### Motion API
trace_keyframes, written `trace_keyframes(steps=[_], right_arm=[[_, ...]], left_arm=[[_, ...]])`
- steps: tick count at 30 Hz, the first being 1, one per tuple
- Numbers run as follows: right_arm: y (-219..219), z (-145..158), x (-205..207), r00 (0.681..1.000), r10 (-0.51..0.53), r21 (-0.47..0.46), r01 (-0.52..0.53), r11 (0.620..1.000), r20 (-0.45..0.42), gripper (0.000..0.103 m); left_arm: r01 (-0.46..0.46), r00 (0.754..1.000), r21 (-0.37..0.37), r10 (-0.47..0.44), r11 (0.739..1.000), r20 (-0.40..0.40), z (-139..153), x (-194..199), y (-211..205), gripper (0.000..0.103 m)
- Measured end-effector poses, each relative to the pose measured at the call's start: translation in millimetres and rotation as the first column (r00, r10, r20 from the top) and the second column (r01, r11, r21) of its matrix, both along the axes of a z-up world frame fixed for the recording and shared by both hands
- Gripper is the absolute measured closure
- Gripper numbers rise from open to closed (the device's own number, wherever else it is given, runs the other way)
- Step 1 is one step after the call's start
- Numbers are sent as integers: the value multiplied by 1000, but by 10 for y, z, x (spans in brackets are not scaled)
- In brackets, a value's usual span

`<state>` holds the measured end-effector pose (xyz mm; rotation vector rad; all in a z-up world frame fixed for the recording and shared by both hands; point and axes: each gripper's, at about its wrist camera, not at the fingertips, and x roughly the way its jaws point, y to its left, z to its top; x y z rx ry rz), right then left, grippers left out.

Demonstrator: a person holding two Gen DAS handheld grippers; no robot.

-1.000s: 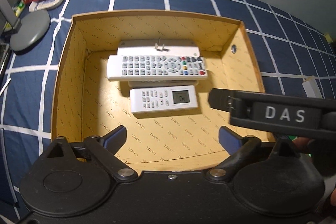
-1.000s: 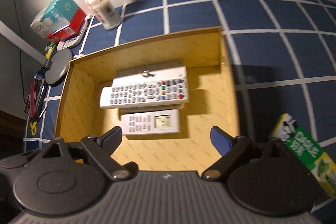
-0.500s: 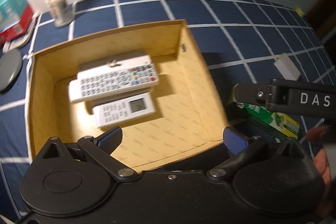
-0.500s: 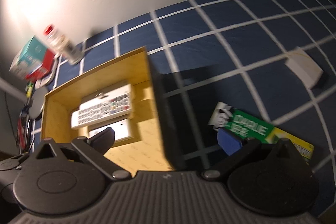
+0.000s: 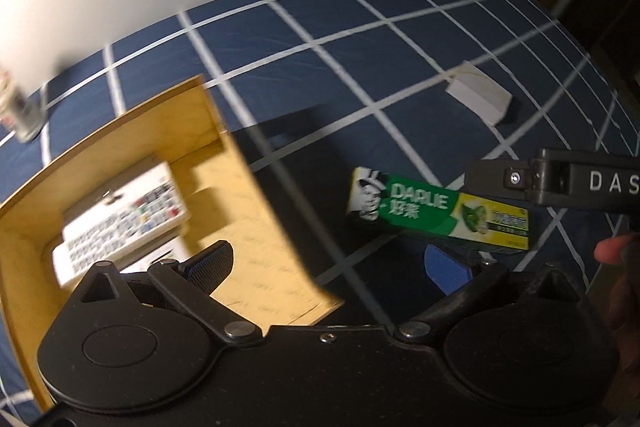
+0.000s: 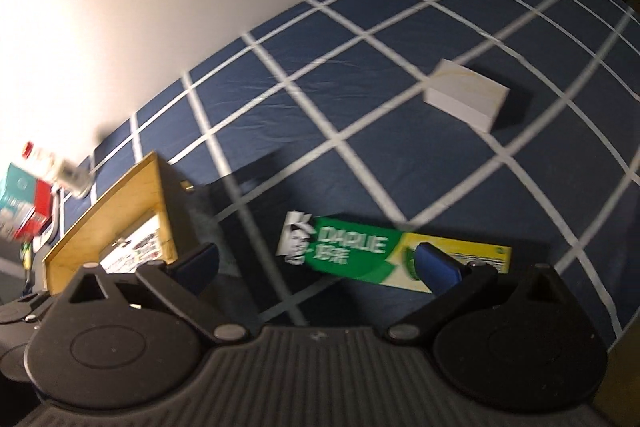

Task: Organize objects
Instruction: 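Move the right tool out of the box toward the DARLIE toothpaste box, then close the right gripper on the green-and-yellow DARLIE toothpaste box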

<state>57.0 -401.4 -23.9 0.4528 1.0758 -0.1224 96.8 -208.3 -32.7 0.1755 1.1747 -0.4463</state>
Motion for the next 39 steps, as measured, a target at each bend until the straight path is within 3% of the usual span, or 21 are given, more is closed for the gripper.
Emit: trace_keyframes(steps=[9,18,28,39], right_arm=[[-612,-318,-1,992,-108,28,110,994,-63,0],[-972,-837,-3,972,-173,70,185,980,-158,0],[-1132,-1237,87,957,-184,116,214,970,-224,0],[-1194,-1476,215,952,-148,131,189,973,-269,0]], left_arm=[[116,991,24,-114,993,-66,-299,169,-497,0],[171,976,61,-160,983,-150,-727,393,-805,0],[205,956,60,-187,977,-227,-1082,600,-955,0],[229,929,31,-208,973,-307,-1364,725,-1016,0]])
